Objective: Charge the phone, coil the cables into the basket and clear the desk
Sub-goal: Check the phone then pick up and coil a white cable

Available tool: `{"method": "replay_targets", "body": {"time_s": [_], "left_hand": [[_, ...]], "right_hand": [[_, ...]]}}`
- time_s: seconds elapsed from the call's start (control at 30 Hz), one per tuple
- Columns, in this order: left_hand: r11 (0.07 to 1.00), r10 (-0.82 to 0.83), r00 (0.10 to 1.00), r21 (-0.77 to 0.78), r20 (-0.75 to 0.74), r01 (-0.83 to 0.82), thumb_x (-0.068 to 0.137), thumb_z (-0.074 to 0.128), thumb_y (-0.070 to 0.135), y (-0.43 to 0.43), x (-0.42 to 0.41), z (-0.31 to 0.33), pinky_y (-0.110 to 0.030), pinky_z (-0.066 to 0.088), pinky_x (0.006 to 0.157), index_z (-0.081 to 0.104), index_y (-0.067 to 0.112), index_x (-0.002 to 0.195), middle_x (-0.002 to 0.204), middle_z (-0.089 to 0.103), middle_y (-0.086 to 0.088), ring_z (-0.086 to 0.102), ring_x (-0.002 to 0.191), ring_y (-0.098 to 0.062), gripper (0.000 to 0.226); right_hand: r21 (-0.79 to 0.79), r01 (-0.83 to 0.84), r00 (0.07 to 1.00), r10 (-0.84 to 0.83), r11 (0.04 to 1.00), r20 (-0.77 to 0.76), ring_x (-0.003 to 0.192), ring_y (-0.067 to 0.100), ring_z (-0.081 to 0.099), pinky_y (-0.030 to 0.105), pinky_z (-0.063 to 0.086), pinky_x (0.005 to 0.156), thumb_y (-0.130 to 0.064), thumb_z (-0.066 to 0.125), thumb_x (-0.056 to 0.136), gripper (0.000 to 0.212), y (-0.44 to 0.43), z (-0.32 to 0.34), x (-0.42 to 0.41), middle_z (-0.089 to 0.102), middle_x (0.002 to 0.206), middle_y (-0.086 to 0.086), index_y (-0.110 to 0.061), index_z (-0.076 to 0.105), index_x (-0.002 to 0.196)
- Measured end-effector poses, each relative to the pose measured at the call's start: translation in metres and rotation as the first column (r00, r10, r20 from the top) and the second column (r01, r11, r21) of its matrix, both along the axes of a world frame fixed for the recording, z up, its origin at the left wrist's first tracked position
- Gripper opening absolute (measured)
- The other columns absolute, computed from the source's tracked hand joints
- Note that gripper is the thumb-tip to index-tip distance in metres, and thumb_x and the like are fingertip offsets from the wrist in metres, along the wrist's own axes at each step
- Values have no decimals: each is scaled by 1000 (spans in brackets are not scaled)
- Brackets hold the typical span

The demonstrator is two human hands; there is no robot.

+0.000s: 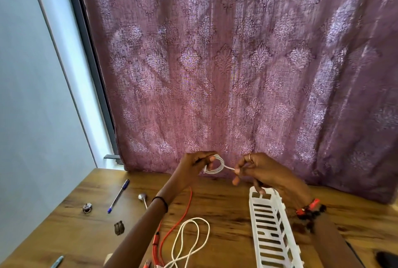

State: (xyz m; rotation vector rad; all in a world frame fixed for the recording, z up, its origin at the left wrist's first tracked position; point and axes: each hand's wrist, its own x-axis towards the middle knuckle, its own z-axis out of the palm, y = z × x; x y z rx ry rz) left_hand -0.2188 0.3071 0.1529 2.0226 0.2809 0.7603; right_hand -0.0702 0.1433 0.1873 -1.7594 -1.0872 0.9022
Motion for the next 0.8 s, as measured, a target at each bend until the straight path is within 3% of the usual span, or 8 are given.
{"method": "replay_targets", "body": {"time_s": [0.1, 0.2, 0.23, 0.37, 0.5, 0.57, 0.7, 0.8], "left_hand": [[978, 51, 998, -203, 37, -43, 92, 53, 5, -2, 2, -5, -28, 46, 70, 62, 0, 117, 76, 64, -4, 54, 73, -13, 27], [844, 47, 990, -536, 134, 33, 92, 51, 5, -10, 2, -10, -20, 50, 57, 63, -4, 113, 64, 62, 6, 57, 61, -5, 26], [799, 50, 984, -599, 168, 61, 92, 51, 6, -13, 2, -11, -19, 51, 56, 65, 0, 109, 65, 61, 5, 58, 60, -4, 23], [607, 100, 953, -777, 285, 168, 95, 46, 6, -27, 4, -12, -18, 53, 54, 74, 13, 80, 65, 64, 2, 61, 56, -4, 32], [435, 189, 925, -872, 331, 223, 95, 44, 5, -44, 7, -16, -22, 55, 52, 66, 7, 81, 63, 69, 1, 67, 58, -8, 26], [387, 233, 915, -895, 329, 223, 95, 45, 6, -50, 9, -20, -24, 57, 55, 64, 5, 85, 62, 68, 1, 67, 58, -8, 22], [318, 250, 914, -918, 320, 235, 95, 45, 7, -59, 9, -31, -23, 57, 58, 66, 4, 89, 67, 68, -3, 68, 63, -11, 22], [311, 215, 923, -919, 318, 244, 96, 44, 8, -63, 8, -36, -21, 56, 58, 66, 4, 91, 68, 69, -3, 68, 63, -10, 23]], "right_hand": [[66, 135, 982, -142, 989, 121, 36, 10, 55, 15, 38, 36, -11, 64, 86, 9, 5, -1, -3, 72, 66, 3, -13, 62, 77], [216, 268, 830, -339, 939, 443, 60, 1, 53, 17, 39, 59, -14, 72, 79, 4, 11, -7, -6, 57, 65, -12, -17, 73, 77], [270, 292, 781, -392, 917, 486, 63, 1, 50, 17, 37, 61, -15, 72, 78, 4, 12, -10, -9, 54, 67, -14, -17, 75, 80], [380, 327, 741, -484, 865, 466, 75, 13, 63, 17, 42, 68, -12, 68, 82, 11, 20, -24, -19, 73, 84, 5, -11, 76, 91], [421, 383, 714, -553, 822, 430, 88, 25, 68, 24, 47, 78, -10, 62, 87, 17, 29, -40, -35, 74, 94, 14, -5, 73, 99], [431, 415, 697, -585, 801, 415, 90, 27, 67, 24, 45, 74, -14, 60, 88, 20, 32, -51, -44, 73, 95, 15, -5, 72, 100], [416, 449, 729, -593, 791, 342, 84, 22, 66, 36, 52, 78, -35, 60, 88, 32, 31, -66, -60, 73, 90, 10, -8, 71, 102], [453, 461, 709, -624, 763, 330, 79, 19, 64, 29, 49, 72, -30, 64, 87, 29, 31, -70, -64, 73, 87, 11, -5, 71, 100]]}}
